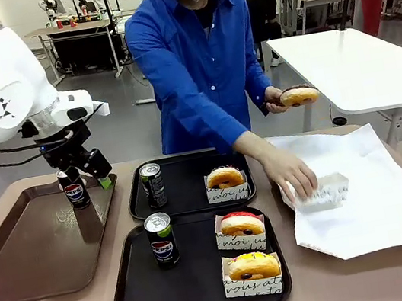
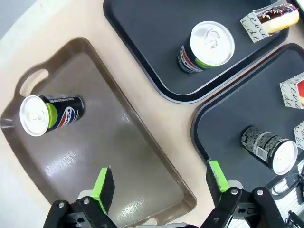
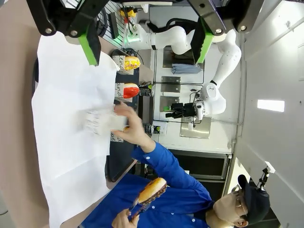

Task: Set up donuts and drinks on trays.
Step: Pick up one Pepsi coke from the Handle tray and place it on the Flat Tray without a Pepsi coke.

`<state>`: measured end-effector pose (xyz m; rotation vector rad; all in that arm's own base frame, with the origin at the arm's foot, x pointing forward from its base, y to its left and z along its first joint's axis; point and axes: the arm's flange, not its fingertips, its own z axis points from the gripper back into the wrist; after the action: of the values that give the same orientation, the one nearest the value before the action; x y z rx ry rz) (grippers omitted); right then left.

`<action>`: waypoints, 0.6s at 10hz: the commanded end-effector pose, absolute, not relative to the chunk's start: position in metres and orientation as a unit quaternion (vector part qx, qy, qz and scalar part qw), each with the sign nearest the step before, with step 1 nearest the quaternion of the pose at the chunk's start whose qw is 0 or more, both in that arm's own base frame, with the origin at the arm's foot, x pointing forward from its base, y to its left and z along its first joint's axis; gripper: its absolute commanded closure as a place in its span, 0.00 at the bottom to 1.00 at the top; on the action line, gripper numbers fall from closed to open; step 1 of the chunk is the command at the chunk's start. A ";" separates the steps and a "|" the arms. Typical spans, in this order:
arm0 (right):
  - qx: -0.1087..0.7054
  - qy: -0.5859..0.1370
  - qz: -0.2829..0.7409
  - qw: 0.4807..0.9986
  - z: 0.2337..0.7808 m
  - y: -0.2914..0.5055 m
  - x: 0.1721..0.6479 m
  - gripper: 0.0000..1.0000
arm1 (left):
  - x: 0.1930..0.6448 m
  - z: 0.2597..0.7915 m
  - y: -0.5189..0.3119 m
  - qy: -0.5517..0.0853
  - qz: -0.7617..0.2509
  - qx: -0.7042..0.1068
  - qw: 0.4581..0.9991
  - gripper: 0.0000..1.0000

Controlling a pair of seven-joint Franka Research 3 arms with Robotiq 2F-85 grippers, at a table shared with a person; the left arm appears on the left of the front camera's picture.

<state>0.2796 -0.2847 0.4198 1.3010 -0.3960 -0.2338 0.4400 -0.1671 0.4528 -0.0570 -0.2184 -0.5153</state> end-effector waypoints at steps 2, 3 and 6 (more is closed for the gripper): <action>0.604 -0.184 -0.107 0.768 0.421 -0.285 0.279 0.00 | 0.438 0.457 -0.174 -0.112 -0.263 -0.019 0.958 0.00; 0.604 -0.184 -0.107 0.768 0.421 -0.285 0.279 0.00 | 0.438 0.457 -0.174 -0.112 -0.263 -0.019 0.958 0.00; 0.604 -0.184 -0.107 0.768 0.421 -0.285 0.279 0.00 | 0.438 0.457 -0.174 -0.112 -0.263 -0.019 0.958 0.00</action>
<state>0.2796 -0.2847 0.4198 1.3009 -0.3960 -0.2338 0.4391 -0.1738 0.4546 -0.0507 -0.2227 -0.5334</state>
